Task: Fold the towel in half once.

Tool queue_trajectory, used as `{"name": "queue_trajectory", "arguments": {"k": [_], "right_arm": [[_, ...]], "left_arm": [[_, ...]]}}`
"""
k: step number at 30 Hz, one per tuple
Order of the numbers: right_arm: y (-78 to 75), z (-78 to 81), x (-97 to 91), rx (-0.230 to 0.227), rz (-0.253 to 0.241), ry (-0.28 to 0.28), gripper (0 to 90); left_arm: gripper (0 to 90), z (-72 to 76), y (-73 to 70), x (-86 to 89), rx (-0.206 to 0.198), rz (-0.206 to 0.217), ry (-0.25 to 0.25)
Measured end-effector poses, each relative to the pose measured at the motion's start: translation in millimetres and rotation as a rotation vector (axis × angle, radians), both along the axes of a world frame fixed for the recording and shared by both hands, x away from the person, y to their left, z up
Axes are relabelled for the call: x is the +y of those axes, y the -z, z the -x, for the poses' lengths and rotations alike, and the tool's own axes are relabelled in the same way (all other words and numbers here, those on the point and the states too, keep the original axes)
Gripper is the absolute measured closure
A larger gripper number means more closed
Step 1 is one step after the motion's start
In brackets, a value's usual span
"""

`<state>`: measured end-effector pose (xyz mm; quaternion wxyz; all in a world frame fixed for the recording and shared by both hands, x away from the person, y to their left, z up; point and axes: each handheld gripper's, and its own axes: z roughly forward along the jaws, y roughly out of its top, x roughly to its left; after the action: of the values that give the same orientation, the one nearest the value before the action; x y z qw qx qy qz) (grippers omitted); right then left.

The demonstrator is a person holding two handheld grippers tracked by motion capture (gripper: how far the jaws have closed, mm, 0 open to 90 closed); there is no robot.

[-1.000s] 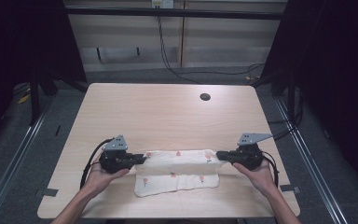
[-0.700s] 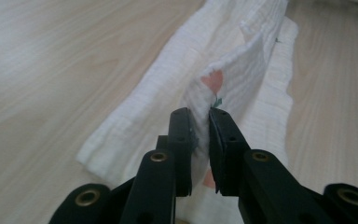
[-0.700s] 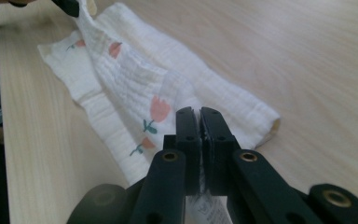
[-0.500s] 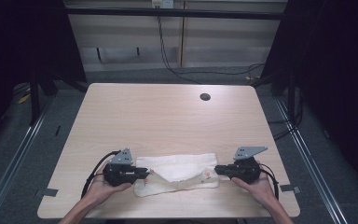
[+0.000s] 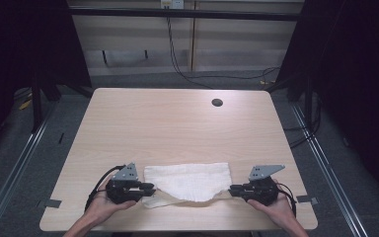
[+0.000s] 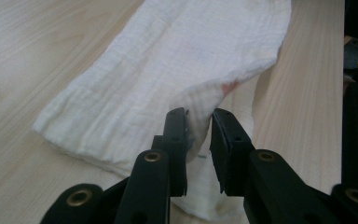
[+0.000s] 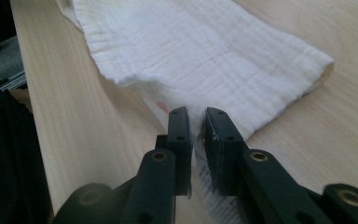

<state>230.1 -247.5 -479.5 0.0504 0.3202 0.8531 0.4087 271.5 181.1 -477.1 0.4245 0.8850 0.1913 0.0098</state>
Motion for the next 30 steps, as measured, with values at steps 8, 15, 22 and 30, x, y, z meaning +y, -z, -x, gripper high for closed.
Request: {"name": "queue_trajectory", "arguments": {"k": [8,15,22,30], "right_arm": [[-5.1,8.8,-0.4,-0.011,-0.034,-0.006,76.6],[-10.4,0.9,9.6,-0.022,-0.034,0.007,69.0],[-2.6,-21.1,35.8,-0.002,0.005,0.003,57.0],[9.0,-33.1,66.1,0.019,0.018,-0.029,49.0]], "left_arm": [[69.0,7.8,-5.2,14.2,0.012,0.015,-0.023],[65.6,-9.7,-9.8,12.2,0.005,0.029,-0.063],[66.1,-26.7,0.7,4.2,0.015,-0.011,-0.097],[56.9,-30.9,11.3,3.6,0.041,-0.061,-0.117]]}}
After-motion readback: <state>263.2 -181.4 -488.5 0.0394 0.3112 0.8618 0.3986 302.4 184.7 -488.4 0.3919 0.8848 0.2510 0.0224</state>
